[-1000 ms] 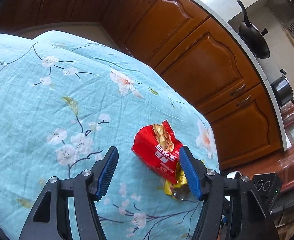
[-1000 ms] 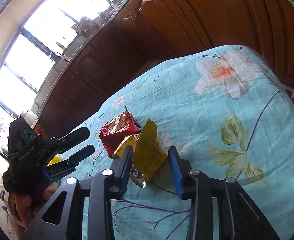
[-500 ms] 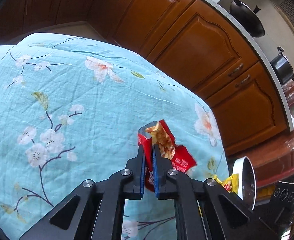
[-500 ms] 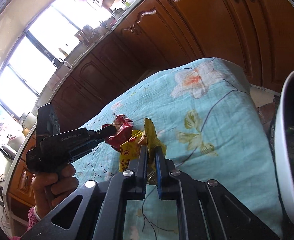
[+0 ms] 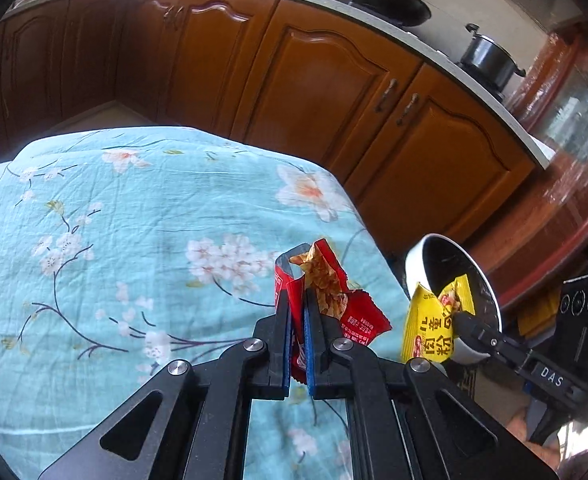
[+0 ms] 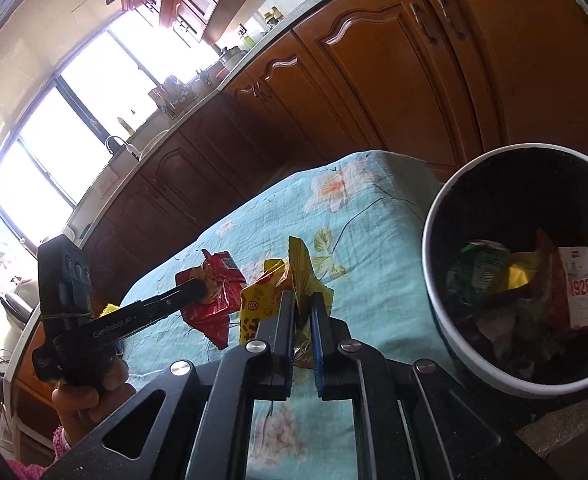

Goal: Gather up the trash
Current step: 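Grasp the red chip bag with the left tool while the right tool grasps the yellow bag, then carry both chip bags over the bin and open both tools to drop them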

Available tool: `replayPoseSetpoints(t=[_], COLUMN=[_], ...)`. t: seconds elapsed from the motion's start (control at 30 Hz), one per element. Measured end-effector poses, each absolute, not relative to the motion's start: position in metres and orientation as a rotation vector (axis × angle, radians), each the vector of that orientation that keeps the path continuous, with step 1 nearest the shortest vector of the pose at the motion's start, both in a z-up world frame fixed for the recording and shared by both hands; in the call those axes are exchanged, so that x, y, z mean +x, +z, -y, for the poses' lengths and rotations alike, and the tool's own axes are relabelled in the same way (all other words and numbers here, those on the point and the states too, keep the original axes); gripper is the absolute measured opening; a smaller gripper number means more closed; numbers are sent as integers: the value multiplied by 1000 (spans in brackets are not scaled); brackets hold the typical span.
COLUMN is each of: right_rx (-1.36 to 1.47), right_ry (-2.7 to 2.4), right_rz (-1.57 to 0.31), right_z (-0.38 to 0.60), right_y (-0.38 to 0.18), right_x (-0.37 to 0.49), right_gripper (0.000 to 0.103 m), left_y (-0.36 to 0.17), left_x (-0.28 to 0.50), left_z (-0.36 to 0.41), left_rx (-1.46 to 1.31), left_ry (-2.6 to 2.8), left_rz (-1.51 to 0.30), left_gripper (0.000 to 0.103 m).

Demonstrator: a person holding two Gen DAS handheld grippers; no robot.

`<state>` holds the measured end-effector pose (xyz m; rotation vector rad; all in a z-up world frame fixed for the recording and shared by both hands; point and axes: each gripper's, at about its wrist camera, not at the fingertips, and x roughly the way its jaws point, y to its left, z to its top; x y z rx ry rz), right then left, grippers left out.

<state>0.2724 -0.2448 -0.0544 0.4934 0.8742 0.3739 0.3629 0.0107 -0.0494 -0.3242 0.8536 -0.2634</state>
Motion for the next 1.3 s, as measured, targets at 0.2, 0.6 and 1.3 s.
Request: replayPoseSetpoints(t=[0.2,0.6,1.3], right_rx=[496,531,566], right_ry=[327,210,133], right_rz=[-862,-784,-706], right_z=[273,335,389], right_y=[-53,-41,-32], right_x=[255,219,205], right_gripper=[7,7,7], left_y=[-33,-17,-8], left_x=[341,328,346], left_z=[21,79,136], left_rx=[-258,-144,-65], left_ry=[-328,-412,-487], left_rz=[-843,-829,-810], left_gripper=[3,3,3])
